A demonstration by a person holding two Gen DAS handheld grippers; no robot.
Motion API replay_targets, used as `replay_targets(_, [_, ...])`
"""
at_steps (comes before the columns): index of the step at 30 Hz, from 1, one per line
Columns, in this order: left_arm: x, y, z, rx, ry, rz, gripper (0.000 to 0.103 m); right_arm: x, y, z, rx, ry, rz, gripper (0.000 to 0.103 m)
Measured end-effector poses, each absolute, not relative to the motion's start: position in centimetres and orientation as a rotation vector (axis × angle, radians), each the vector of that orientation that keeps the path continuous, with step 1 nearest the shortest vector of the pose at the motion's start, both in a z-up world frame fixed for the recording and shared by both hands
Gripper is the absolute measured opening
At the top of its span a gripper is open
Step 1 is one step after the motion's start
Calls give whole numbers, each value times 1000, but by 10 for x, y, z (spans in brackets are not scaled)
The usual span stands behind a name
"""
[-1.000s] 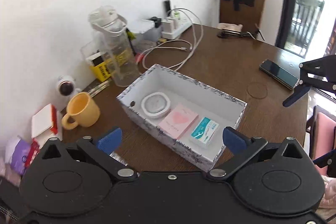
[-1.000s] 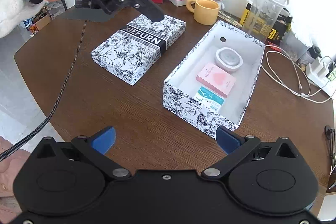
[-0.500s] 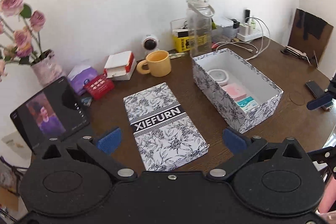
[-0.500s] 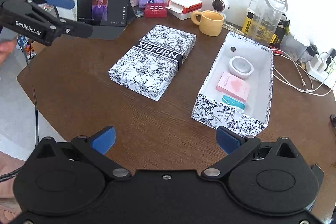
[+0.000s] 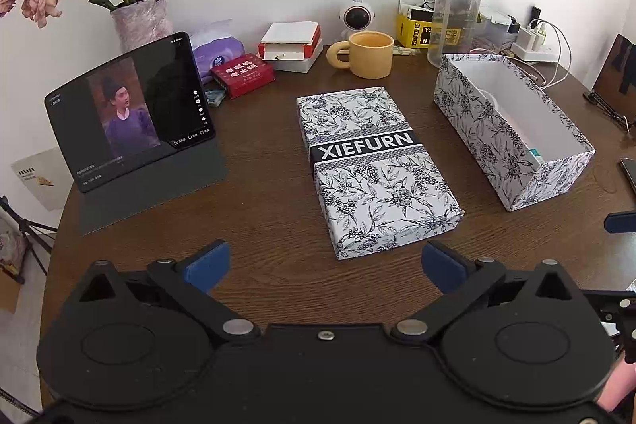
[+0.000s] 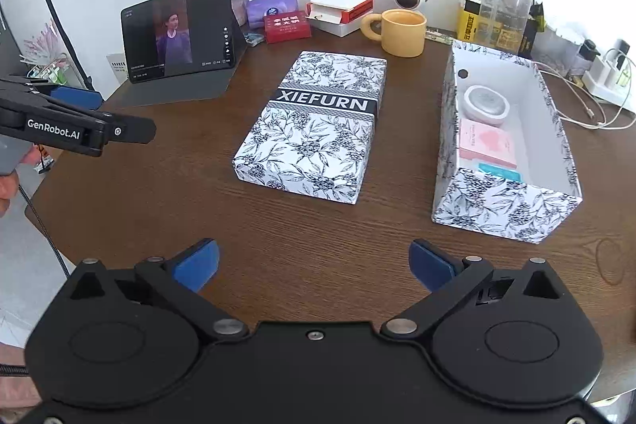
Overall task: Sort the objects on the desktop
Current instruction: 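Move both tools toward the black-and-white XIEFURN lid on the table, then close the left tool on one lid edge while the right tool grips the opposite edge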
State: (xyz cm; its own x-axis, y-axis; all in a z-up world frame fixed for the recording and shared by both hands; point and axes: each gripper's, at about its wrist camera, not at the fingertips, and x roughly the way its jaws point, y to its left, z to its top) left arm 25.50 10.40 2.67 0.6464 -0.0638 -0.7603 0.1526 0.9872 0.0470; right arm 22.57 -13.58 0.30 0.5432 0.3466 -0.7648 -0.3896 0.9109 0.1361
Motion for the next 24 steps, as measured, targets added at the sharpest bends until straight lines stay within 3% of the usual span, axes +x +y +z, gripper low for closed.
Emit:
replay_targets(8, [358,120,2,101,928,-174,103,314,-82,-13,-120,873,475,103])
replay_targets(15, [449,111,-57,127,1047,-169,103,400,-62,-61,-93,931,443,103])
replay_targets(24, [488,96,-103,105,1078,-164,103,439,-62,-107,-14,975,452,103])
